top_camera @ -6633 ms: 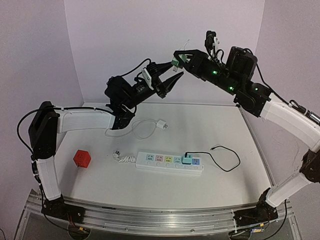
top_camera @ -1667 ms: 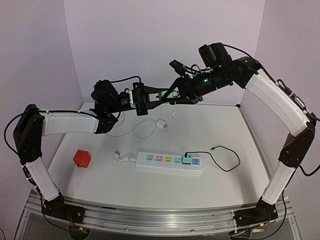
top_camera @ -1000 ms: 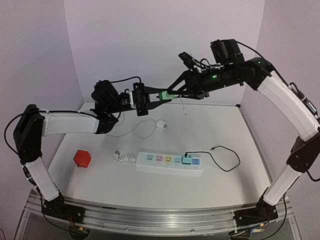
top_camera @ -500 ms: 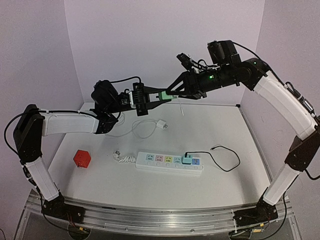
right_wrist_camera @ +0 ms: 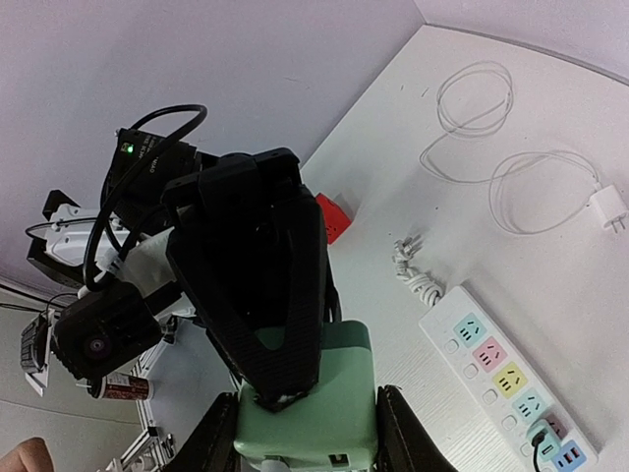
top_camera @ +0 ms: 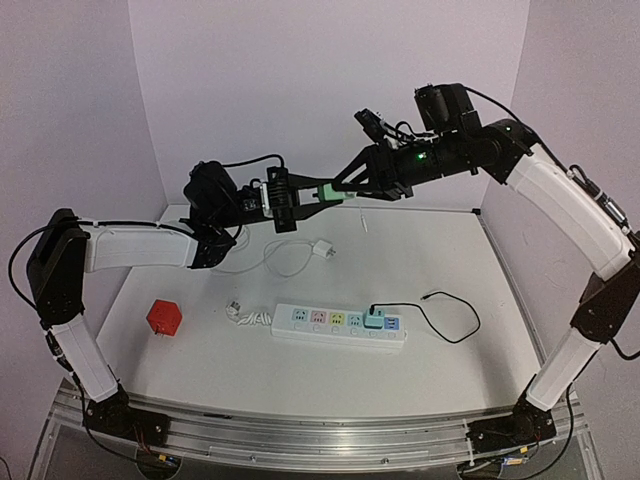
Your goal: Insert the plug
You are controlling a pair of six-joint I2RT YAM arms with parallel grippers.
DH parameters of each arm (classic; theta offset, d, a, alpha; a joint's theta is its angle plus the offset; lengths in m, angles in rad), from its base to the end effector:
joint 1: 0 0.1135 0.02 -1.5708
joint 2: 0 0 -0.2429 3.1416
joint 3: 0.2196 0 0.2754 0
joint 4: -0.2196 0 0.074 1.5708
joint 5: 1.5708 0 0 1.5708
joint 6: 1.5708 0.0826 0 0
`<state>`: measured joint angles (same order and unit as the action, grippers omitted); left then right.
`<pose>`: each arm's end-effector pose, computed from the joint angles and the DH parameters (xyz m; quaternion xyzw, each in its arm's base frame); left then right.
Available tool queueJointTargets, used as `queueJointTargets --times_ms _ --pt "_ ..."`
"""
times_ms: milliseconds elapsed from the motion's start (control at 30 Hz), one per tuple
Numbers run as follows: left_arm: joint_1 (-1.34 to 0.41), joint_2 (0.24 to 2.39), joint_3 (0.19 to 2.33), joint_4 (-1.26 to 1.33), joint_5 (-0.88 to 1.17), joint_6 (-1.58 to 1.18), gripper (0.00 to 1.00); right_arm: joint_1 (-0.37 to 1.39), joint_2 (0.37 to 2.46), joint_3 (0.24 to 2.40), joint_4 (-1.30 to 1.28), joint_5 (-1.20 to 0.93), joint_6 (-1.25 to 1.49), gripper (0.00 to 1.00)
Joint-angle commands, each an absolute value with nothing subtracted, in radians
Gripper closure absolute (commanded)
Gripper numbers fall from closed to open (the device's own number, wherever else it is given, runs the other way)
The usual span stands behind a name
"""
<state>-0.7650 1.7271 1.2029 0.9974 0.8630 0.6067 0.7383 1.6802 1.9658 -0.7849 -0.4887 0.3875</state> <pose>0.2698 -0.3460 0.3290 0.5762 0.1407 -0.2788 0.7553 0.2820 0.3090 0.4179 -0.2672 0.8000 0.4403 0.3079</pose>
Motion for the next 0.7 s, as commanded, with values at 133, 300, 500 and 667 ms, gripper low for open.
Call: queueJointTargets --times_ms 133,300,500,667 --pt "-0.772 1.697 1.212 1.026 0.802 0.647 1.00 0.763 1.646 1.906 -0.782 -0.513 0.458 0.75" --pt "-0.771 1.698 1.210 1.026 0.803 0.644 1.00 0.770 1.645 1.923 -0.782 -0.503 0.451 0.73" --pt "-0.772 1.698 1.211 1.019 0.796 0.638 1.00 0.779 1.647 1.920 -0.784 -0.465 0.449 1.00" --pt "-0.772 1.695 1.202 0.923 0.766 0.621 0.80 0.779 1.644 1.909 -0.808 -0.369 0.523 1.00"
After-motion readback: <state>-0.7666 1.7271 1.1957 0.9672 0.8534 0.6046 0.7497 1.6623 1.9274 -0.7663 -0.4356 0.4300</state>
